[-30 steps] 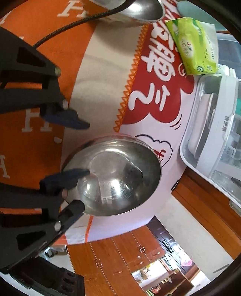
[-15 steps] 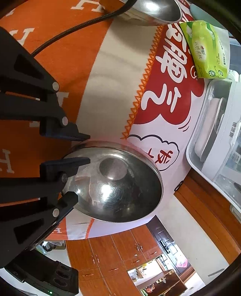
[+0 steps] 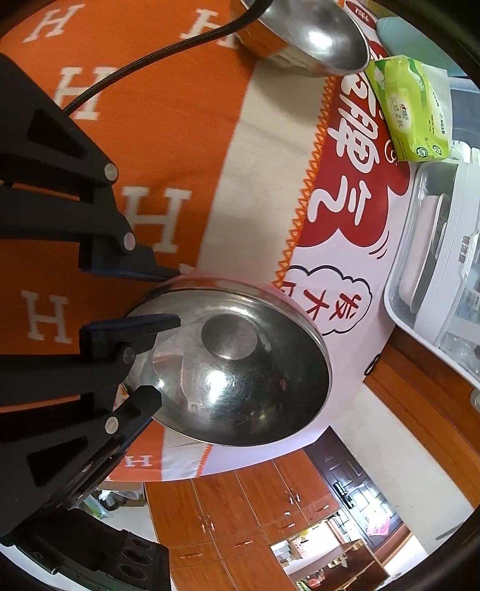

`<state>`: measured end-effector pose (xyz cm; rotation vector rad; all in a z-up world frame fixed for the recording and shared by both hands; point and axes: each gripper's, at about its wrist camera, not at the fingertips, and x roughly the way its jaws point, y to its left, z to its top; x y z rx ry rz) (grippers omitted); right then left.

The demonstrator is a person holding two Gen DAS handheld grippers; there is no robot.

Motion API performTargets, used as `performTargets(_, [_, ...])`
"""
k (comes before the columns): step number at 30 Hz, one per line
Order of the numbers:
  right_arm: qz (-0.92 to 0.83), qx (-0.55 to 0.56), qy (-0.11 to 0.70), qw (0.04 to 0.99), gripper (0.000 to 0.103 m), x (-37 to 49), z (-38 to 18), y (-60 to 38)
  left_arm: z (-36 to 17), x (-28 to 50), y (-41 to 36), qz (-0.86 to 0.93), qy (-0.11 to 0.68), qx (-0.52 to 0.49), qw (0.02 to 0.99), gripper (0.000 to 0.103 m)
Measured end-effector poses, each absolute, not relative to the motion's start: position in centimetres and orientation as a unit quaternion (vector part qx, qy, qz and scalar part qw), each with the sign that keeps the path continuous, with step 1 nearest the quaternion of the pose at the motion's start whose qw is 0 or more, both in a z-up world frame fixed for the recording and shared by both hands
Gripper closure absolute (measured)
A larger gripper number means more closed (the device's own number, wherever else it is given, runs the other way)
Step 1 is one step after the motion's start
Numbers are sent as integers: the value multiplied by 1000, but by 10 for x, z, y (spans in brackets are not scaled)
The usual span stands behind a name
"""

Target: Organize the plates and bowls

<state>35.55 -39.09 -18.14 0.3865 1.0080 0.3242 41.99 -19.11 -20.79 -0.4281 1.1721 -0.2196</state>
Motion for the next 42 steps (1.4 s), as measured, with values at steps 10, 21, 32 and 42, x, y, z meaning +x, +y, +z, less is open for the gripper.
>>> performTargets(10, [157,189,471,847,86,318,-155,-396,-176,379,-197,-109,541,-175,816,87])
performTargets(21, [172,189,450,856,86,272,-123,-396,-135,325,-197,-119,518,-156,833,87])
performTargets(32, [197,170,429,865,87,225,-94,-386,-104,266,-187,-114,498,-149,847,86])
performTargets(42, [220,156,431,861,87,179,-84,-380,-90,213,-183,-105,491,-146,852,86])
